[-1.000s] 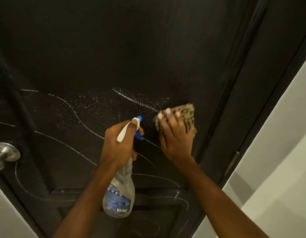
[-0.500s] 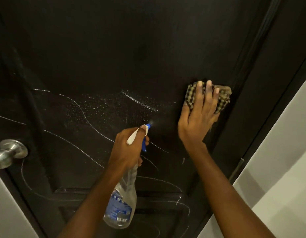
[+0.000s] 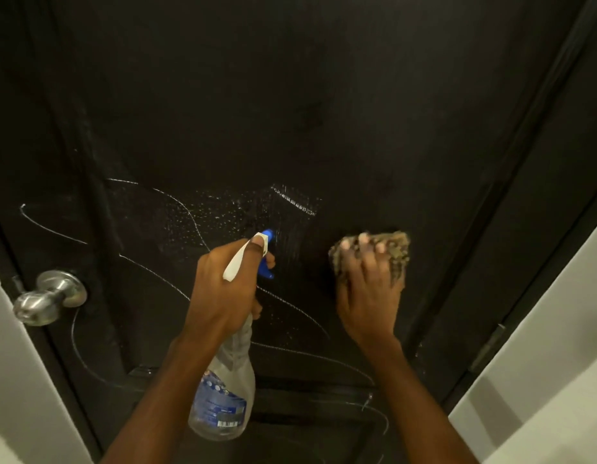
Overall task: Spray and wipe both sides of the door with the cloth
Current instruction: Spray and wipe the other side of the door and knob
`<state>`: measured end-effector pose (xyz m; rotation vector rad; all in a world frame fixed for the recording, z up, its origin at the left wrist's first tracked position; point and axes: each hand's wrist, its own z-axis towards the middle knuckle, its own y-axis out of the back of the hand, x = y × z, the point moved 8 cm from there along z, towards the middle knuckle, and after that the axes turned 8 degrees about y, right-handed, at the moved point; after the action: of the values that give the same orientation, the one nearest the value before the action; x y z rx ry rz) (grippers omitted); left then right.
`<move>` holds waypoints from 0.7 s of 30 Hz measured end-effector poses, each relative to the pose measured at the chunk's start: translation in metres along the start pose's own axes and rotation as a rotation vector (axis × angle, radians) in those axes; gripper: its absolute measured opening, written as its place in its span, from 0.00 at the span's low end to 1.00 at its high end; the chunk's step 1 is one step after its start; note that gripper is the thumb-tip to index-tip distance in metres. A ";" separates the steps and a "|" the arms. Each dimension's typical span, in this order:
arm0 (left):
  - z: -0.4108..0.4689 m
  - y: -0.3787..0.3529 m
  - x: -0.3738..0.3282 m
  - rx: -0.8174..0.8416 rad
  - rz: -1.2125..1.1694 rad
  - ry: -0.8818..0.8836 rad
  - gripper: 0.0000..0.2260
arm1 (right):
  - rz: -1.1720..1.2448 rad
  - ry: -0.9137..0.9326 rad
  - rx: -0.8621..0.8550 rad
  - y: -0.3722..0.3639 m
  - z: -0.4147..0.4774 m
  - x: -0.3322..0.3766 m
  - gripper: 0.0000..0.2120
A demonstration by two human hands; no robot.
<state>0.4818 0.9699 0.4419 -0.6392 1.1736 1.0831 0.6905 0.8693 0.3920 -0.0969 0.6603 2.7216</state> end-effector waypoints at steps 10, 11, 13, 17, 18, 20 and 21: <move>0.010 -0.002 0.002 0.024 -0.024 0.018 0.19 | -0.011 0.184 0.078 -0.017 0.028 0.047 0.31; 0.011 -0.004 0.001 0.033 -0.028 0.015 0.19 | -0.014 0.210 0.116 -0.023 0.005 0.042 0.31; 0.013 -0.008 0.001 0.048 -0.026 0.024 0.18 | -0.020 0.147 0.122 -0.021 -0.020 0.022 0.31; 0.018 -0.003 0.005 0.055 -0.009 0.085 0.19 | -0.040 -0.094 -0.014 0.010 0.008 -0.017 0.31; 0.018 0.001 0.007 0.048 -0.008 0.103 0.19 | -0.028 -0.175 -0.075 0.020 0.027 -0.022 0.31; 0.017 0.012 0.009 0.039 -0.018 0.123 0.19 | 0.014 -0.329 -0.199 0.036 0.068 -0.019 0.33; 0.016 0.018 0.010 0.039 -0.034 0.133 0.19 | 0.029 -0.381 -0.245 0.041 0.085 -0.010 0.33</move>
<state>0.4715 0.9937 0.4401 -0.7071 1.2906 0.9992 0.6870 0.8707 0.4873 0.3668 0.2205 2.7249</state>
